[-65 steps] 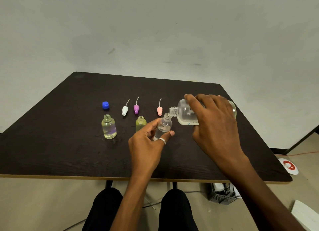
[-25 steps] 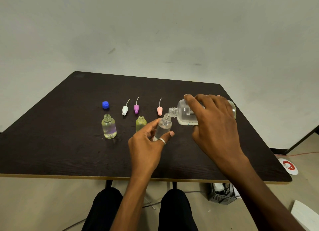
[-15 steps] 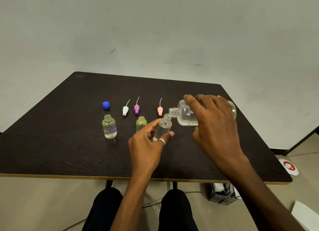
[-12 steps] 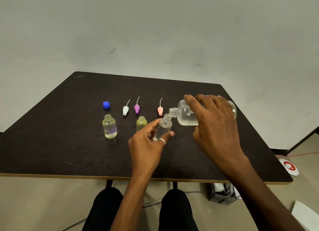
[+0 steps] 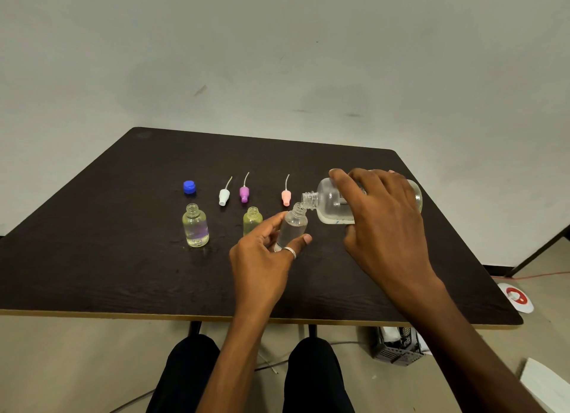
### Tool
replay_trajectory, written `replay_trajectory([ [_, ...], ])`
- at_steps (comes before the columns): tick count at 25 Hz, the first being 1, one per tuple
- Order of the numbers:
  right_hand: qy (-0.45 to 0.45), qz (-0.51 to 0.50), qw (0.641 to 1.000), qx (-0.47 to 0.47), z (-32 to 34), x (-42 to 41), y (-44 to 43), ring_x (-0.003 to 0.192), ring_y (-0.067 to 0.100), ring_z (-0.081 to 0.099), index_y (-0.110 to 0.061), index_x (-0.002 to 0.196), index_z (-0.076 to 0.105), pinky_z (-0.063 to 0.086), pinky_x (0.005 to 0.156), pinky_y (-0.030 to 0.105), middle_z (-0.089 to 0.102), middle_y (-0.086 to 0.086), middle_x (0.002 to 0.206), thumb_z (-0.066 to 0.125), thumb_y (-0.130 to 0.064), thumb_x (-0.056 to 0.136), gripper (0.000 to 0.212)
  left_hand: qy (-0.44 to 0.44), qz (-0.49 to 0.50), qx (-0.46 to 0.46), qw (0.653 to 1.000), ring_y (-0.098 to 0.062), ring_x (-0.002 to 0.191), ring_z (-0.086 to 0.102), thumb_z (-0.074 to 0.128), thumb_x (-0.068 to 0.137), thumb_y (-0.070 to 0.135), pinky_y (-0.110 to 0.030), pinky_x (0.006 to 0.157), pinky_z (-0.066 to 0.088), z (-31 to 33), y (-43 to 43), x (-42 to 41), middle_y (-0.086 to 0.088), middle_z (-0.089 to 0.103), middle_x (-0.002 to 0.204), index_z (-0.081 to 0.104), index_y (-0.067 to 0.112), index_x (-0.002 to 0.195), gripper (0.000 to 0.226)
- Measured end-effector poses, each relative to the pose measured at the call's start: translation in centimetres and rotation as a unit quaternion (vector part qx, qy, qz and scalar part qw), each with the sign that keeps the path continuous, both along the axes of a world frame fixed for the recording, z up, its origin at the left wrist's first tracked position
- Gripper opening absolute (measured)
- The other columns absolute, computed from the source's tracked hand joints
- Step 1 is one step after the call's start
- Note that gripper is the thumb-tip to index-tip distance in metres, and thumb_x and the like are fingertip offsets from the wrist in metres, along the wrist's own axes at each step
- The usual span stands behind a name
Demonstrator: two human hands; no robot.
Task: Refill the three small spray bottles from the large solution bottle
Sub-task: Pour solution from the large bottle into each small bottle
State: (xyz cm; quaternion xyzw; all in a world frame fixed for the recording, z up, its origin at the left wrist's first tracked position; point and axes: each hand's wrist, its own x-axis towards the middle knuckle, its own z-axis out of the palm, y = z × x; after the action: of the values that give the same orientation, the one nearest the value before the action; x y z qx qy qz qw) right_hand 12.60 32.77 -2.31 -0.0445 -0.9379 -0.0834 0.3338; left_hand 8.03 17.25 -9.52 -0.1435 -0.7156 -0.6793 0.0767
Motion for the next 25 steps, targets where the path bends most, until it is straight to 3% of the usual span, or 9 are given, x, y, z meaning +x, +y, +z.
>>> replay_trajectory([
  [5, -0.003, 0.0, 1.0, 0.0, 0.06, 0.08, -0.03, 0.117, 0.035, 0.052, -0.018, 0.135, 0.052, 0.041, 0.1, 0.05, 0.06, 0.01, 0.124, 0.079, -0.006, 0.061, 0.08, 0.001, 0.001, 0.006, 1.0, 0.009, 0.098, 0.067, 0.086, 0.075, 0.021, -0.009, 0.081, 0.052, -0.26, 0.05, -0.15, 0.019, 0.073, 0.104, 0.07, 0.03, 0.118, 0.047],
  [12, -0.005, 0.001, 1.0, -0.001, 0.04, 0.04, -0.11, 0.116, 0.035, 0.053, -0.018, 0.134, 0.052, 0.042, 0.1, 0.051, 0.06, 0.01, 0.123, 0.079, -0.006, 0.06, 0.08, -0.007, 0.002, 0.01, 1.0, 0.007, 0.096, 0.068, 0.087, 0.074, 0.022, -0.011, 0.081, 0.053, -0.4, 0.08, -0.18, 0.017, 0.074, 0.104, 0.071, 0.028, 0.12, 0.048],
  [25, -0.017, 0.001, 1.0, -0.005, 0.08, 0.12, -0.27, 0.117, 0.035, 0.052, -0.019, 0.135, 0.051, 0.042, 0.099, 0.049, 0.06, 0.009, 0.125, 0.078, -0.007, 0.061, 0.08, -0.009, 0.002, 0.014, 1.0, 0.01, 0.094, 0.067, 0.087, 0.074, 0.022, -0.008, 0.077, 0.05, -0.05, -0.03, 0.07, 0.024, 0.072, 0.098, 0.067, 0.042, 0.11, 0.046],
])
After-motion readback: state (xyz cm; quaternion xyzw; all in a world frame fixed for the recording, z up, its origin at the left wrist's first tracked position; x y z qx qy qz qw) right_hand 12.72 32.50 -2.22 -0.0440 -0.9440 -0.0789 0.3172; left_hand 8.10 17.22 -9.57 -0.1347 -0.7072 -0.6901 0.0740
